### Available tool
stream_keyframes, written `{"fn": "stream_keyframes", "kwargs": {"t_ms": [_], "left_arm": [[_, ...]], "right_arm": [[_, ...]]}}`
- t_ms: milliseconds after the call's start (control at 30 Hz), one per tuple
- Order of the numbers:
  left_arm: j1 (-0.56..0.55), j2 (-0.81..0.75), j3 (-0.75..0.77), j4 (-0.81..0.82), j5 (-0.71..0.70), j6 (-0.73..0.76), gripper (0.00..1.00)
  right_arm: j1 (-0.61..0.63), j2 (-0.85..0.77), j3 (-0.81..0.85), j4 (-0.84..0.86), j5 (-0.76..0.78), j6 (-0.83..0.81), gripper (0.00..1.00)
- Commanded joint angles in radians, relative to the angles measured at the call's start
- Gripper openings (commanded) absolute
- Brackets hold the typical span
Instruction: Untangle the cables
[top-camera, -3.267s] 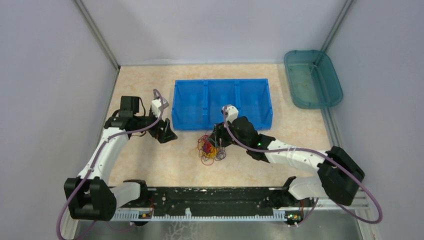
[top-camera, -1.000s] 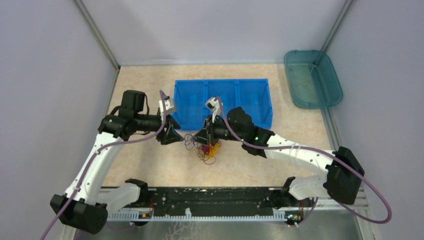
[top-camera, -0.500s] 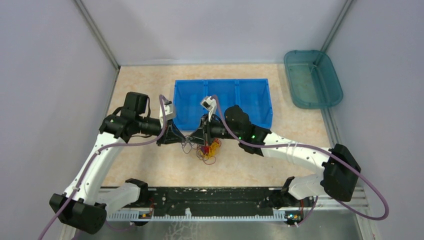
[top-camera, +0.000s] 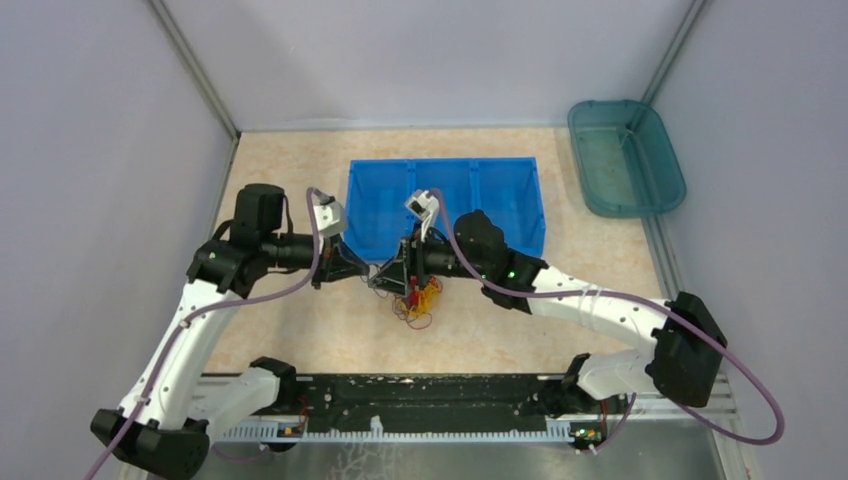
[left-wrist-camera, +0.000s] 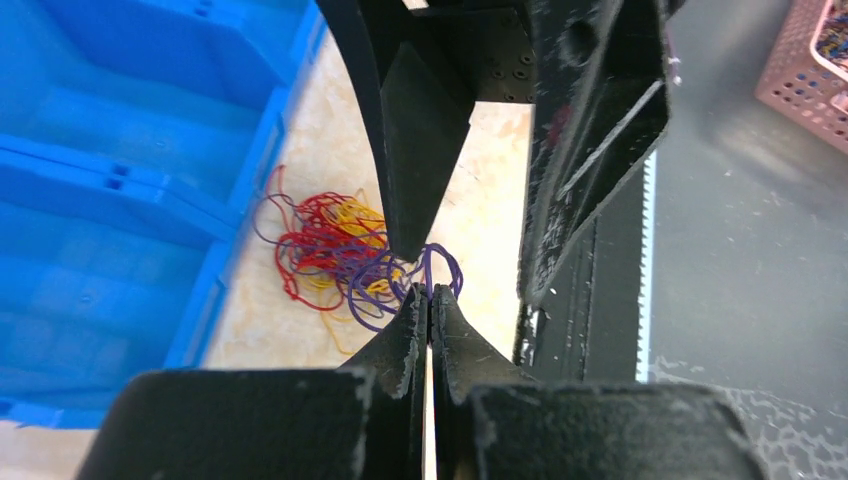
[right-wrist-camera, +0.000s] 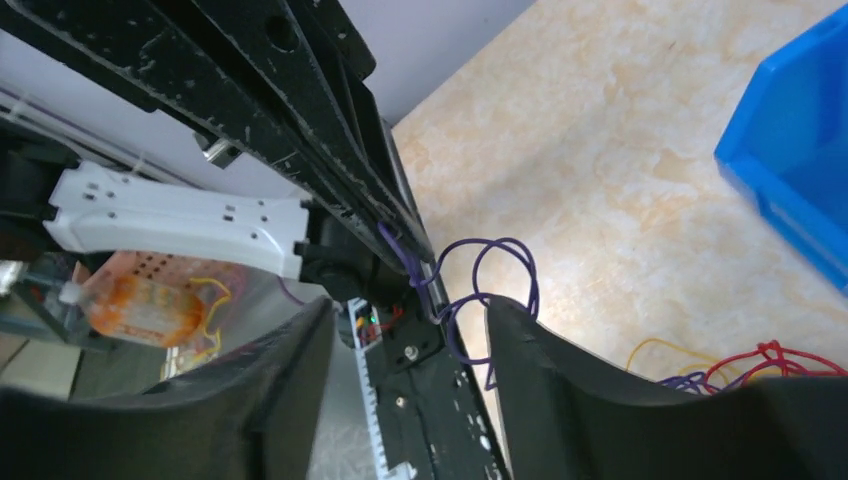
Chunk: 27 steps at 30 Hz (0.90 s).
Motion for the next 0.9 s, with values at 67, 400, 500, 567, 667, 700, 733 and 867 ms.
{"fn": "stream_keyframes", "kwargs": {"t_ms": [67, 400, 500, 567, 667, 700, 733, 867], "left_arm": [[-0.007, -0.084, 0.039, 0.183, -0.120, -0.215, 0.00], [-0.007, -0.131, 0.110, 0.225, -0.213, -0.466, 0.00], [-0.007, -0.114, 0.141, 0.207, -0.211, -0.500, 0.00], [-0.007, -0.103, 0.161, 0.197, -0.208, -0.516, 0.00], [-0.007, -0.095, 0.198, 0.177, -0.213, -0.528, 0.00], [-0.007, -0.092, 0.211, 0.167, -0.217, -0.527, 0.00], [-0.007, -0.089, 0.225, 0.158, -0.220, -0.525, 0.00], [-0.007, -0.070, 0.309, 0.127, -0.245, -0.495, 0.00]], "right_arm": [[-0.006, -0.159, -0.048, 0.064, 0.097, -0.052, 0.69], [0.017, -0.163, -0.117, 0.261, 0.163, -0.232, 0.74], [0.019, -0.091, -0.065, 0.279, 0.171, -0.257, 0.74], [0.021, -0.043, -0.033, 0.293, 0.190, -0.263, 0.71], [0.023, 0.016, -0.018, 0.340, 0.204, -0.254, 0.69], [0.027, 0.032, -0.019, 0.353, 0.200, -0.250, 0.68], [0.031, 0.046, -0.023, 0.360, 0.201, -0.251, 0.67], [0.045, 0.082, -0.086, 0.414, 0.232, -0.232, 0.60]]}}
